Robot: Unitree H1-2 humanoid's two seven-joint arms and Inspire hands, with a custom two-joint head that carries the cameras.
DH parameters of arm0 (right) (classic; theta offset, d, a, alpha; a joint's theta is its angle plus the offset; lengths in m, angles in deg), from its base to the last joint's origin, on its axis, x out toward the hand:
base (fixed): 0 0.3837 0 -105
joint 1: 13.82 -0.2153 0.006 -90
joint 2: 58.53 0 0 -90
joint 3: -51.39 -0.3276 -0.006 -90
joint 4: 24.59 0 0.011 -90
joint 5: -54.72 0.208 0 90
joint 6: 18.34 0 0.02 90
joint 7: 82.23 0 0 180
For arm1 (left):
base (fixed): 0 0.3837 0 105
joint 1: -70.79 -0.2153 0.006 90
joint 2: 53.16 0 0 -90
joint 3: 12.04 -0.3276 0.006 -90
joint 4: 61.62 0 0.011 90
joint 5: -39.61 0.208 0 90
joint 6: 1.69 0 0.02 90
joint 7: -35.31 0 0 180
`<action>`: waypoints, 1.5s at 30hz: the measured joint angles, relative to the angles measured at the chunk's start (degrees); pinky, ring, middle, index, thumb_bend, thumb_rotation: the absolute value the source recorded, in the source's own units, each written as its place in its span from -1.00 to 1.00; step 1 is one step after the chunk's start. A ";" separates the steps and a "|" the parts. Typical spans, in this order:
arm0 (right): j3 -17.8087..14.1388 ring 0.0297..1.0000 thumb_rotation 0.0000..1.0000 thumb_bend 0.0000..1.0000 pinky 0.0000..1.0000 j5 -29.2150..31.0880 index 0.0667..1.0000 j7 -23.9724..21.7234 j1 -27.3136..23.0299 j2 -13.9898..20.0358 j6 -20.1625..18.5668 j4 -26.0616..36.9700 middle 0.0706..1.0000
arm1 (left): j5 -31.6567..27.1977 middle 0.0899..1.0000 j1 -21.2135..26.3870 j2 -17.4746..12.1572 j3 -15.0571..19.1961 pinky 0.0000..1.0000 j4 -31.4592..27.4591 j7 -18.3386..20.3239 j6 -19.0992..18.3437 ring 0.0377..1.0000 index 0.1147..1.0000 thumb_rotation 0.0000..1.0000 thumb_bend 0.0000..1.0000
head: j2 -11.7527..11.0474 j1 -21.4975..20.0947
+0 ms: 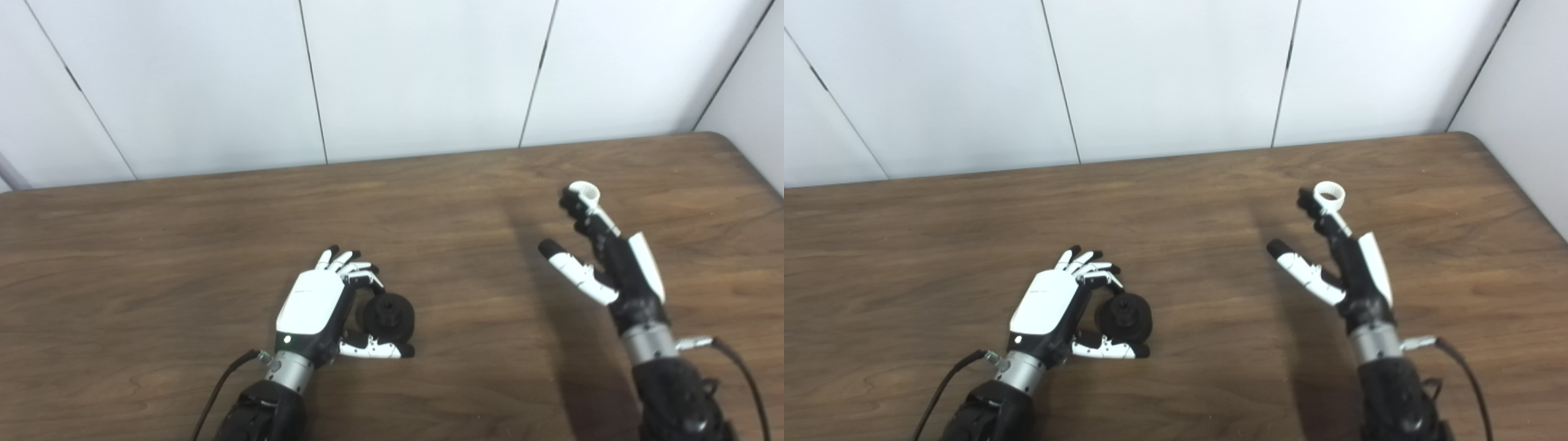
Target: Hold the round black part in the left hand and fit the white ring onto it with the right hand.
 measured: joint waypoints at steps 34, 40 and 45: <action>2.35 1.00 -0.25 0.78 1.00 -11.04 0.61 -1.20 -10.50 13.50 -4.31 -9.40 0.95 | -0.57 0.51 0.16 -1.00 -0.06 1.00 0.01 -0.16 0.53 0.81 -0.17 -0.90 0.05 | -0.26 -2.64; 4.74 1.00 -0.36 0.87 1.00 -14.54 0.50 -2.79 -15.72 17.30 -4.56 -16.40 1.00 | -0.94 0.51 0.17 -1.08 -0.07 1.00 0.01 -0.12 0.77 0.81 -0.17 -0.91 0.05 | -0.79 -4.74; 7.00 1.00 -0.35 0.88 1.00 -16.22 0.50 -4.33 -19.05 18.36 -5.14 -21.64 1.00 | -1.02 0.51 0.27 -1.63 -0.02 1.00 0.00 -0.11 1.36 0.80 -0.17 -0.90 0.05 | -1.14 -6.41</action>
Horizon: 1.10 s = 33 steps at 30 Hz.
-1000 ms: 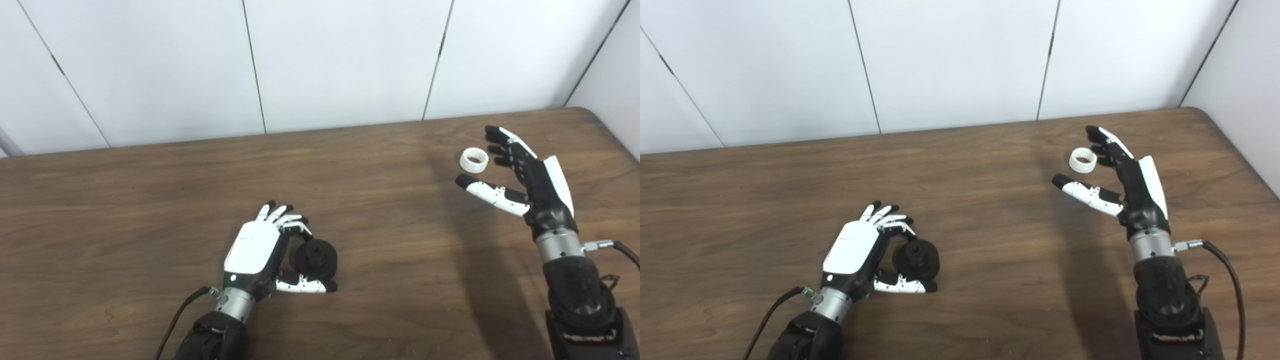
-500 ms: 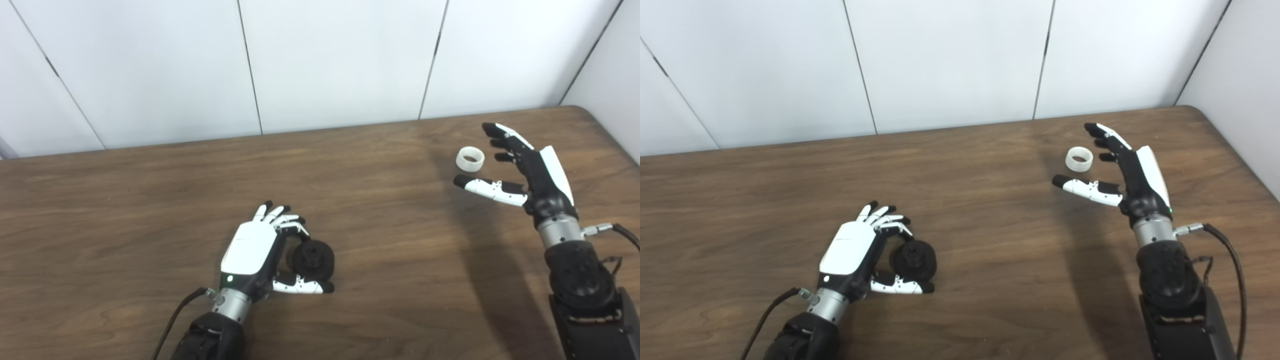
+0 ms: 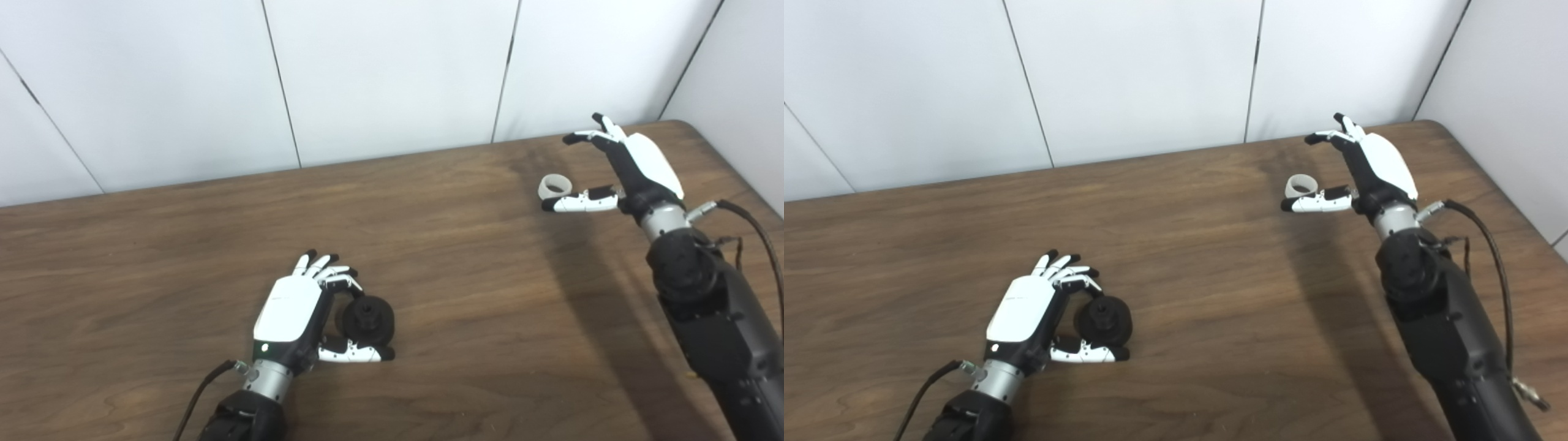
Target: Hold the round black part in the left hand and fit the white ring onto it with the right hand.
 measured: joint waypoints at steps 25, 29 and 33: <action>9.46 1.00 -0.27 0.82 1.00 -6.08 0.54 -6.61 -11.79 3.13 -8.19 -17.37 0.96 | 0.01 0.50 -0.38 -1.52 0.24 1.00 -1.00 0.54 0.85 0.78 -0.17 -0.90 0.05 | -0.70 -3.78; 10.11 1.00 -0.26 0.80 1.00 -6.22 0.52 -6.66 -12.78 3.21 -8.53 -18.73 0.95 | 0.04 0.50 -0.40 -1.57 0.25 1.00 -1.03 0.52 0.87 0.78 -0.17 -0.90 0.05 | -0.62 -3.87; 10.54 1.00 -0.29 0.80 1.00 -6.28 0.49 -6.66 -13.35 3.26 -8.59 -19.29 0.93 | 0.03 0.50 -0.45 -1.62 0.26 1.00 -1.11 0.53 0.91 0.78 -0.17 -0.90 0.05 | -0.53 -4.05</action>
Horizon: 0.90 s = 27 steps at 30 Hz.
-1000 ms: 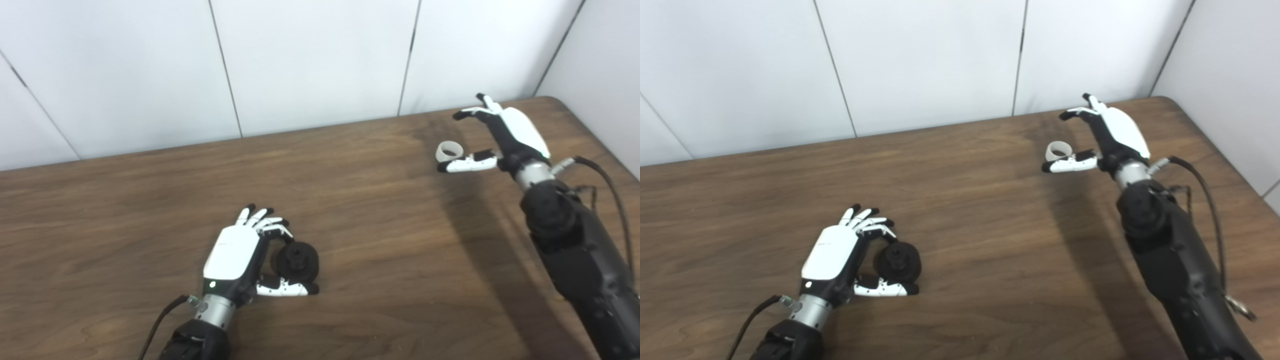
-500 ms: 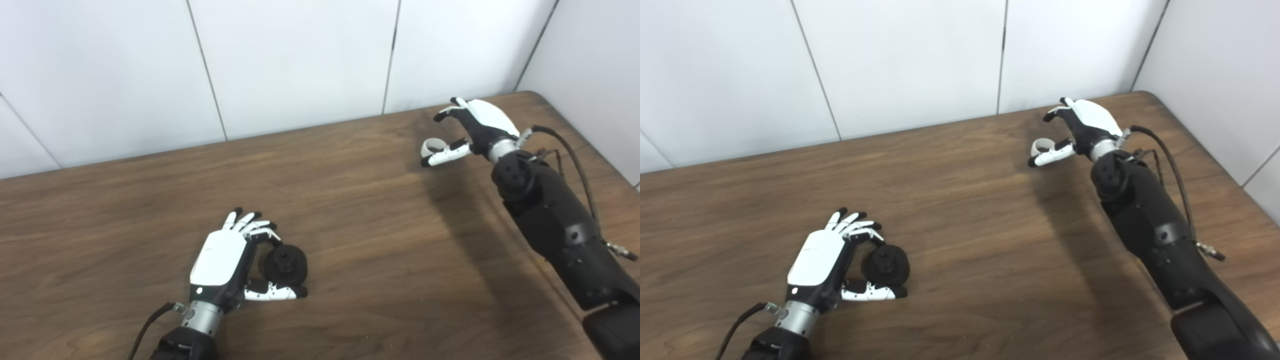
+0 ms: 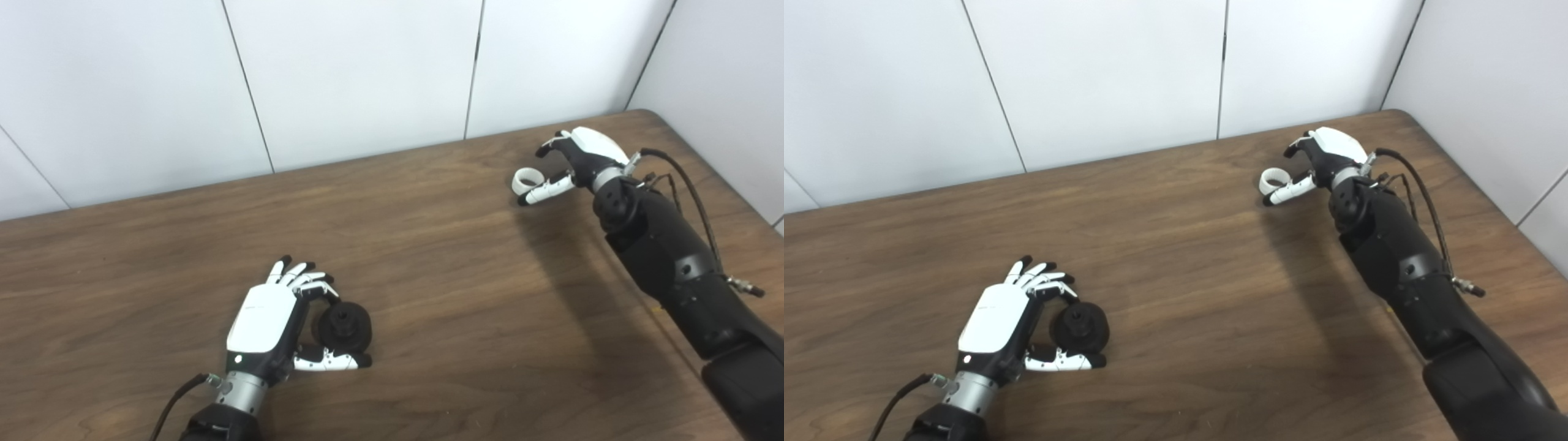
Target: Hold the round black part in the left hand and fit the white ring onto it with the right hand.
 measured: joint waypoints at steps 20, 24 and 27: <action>1.20 1.00 -0.29 0.77 1.00 0.00 0.42 -0.54 -0.45 0.06 -0.28 -0.71 0.90 | -0.05 0.51 -0.06 -0.08 0.06 1.00 -0.09 0.09 0.16 0.80 -0.17 -0.90 0.05 | 0.44 0.18; 1.25 1.00 -0.31 0.76 1.00 0.03 0.40 -0.56 -0.45 0.06 -0.30 0.02 0.90 | -0.05 0.50 -0.14 -0.08 0.09 1.00 -0.30 0.30 0.11 0.79 -0.17 -0.90 0.05 | 0.61 0.35; 1.27 1.00 -0.32 0.76 1.00 0.04 0.40 -0.59 -0.48 0.06 -0.40 0.35 0.90 | -0.03 0.50 -0.26 -0.08 0.11 1.00 -0.75 0.84 -0.11 0.80 -0.17 -0.90 0.05 | 0.70 0.35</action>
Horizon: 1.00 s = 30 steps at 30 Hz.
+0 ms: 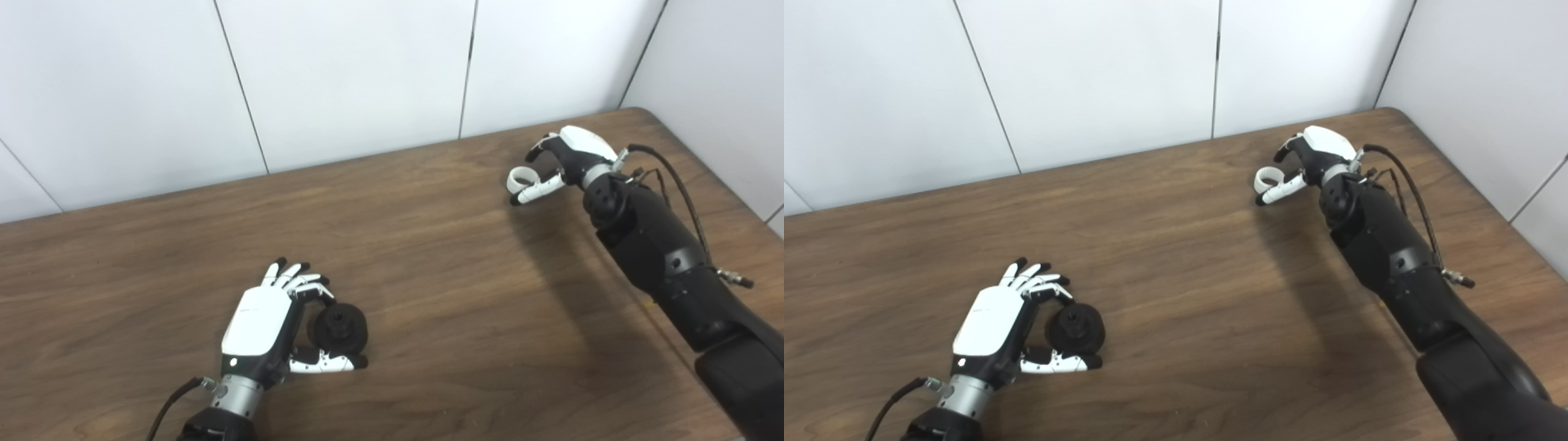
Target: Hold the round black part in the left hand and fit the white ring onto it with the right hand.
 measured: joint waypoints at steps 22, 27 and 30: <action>0.24 1.00 -0.48 0.70 1.00 0.17 0.31 0.00 0.03 -0.01 0.05 0.03 0.87 | 0.03 0.51 -0.10 0.12 0.27 1.00 -0.51 0.95 -0.36 0.80 -0.17 -0.90 0.05 | 0.35 -0.09; 0.24 1.00 -0.49 0.69 1.00 0.18 0.30 0.00 0.04 -0.01 0.00 0.02 0.87 | 0.03 0.51 -0.10 0.12 0.31 1.00 -0.58 1.12 -0.38 0.82 -0.17 -0.90 0.05 | 0.35 -0.18; 0.24 1.00 -0.50 0.68 1.00 0.20 0.30 0.00 0.04 -0.01 0.00 -0.06 0.86 | 0.03 0.50 -0.10 0.12 0.33 1.00 -0.59 1.17 -0.37 0.80 -0.17 -0.90 0.05 | 0.35 -0.18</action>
